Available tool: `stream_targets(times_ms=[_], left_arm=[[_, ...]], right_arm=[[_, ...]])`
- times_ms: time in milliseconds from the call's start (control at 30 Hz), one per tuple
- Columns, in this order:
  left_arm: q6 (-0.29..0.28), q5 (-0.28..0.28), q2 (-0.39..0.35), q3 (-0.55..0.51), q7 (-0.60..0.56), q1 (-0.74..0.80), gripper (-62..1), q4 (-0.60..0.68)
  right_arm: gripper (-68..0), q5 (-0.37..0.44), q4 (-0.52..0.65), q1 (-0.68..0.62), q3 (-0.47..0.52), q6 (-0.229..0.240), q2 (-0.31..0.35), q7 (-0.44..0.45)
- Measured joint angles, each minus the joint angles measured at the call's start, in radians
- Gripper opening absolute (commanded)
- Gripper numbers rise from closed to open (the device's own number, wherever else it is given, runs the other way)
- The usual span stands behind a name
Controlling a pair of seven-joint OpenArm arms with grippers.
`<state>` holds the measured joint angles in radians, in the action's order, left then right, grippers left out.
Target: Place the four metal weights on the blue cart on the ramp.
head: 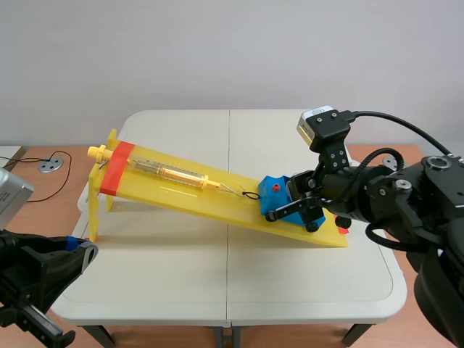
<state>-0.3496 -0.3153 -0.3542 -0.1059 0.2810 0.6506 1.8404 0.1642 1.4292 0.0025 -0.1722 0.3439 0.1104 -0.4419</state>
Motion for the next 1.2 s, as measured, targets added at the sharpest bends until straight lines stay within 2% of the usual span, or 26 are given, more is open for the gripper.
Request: stream_targets(times_ms=[400,467,600,800,1000,1200], left_arm=[[-0.003,0.0,0.0,0.0,0.0,0.0,-57.3,0.0],[-0.003,0.0,0.0,0.0,0.0,0.0,-57.3,0.0],[-0.016,0.0,0.002,0.0,0.025,0.0,-57.3,0.003],[-0.05,0.001,0.062,0.0,0.06,0.0,-57.3,0.064],[-0.048,0.012,0.123,0.002,0.06,0.0,-57.3,0.129],[-0.048,0.083,0.156,0.063,0.067,-0.047,-58.2,0.134]], right_arm=[[-52.0,0.04,0.031,-0.002,0.0,0.005,0.013,-0.014],[-54.5,0.053,0.056,-0.006,0.001,0.005,0.023,-0.016],[-65.7,0.076,0.124,-0.039,0.016,0.009,0.039,-0.017],[-66.9,0.095,0.229,-0.131,0.056,0.017,0.092,-0.031],[-66.9,0.139,0.315,-0.267,0.115,0.07,0.185,-0.034],[-66.9,0.184,0.401,-0.444,0.207,0.114,0.246,-0.039]])
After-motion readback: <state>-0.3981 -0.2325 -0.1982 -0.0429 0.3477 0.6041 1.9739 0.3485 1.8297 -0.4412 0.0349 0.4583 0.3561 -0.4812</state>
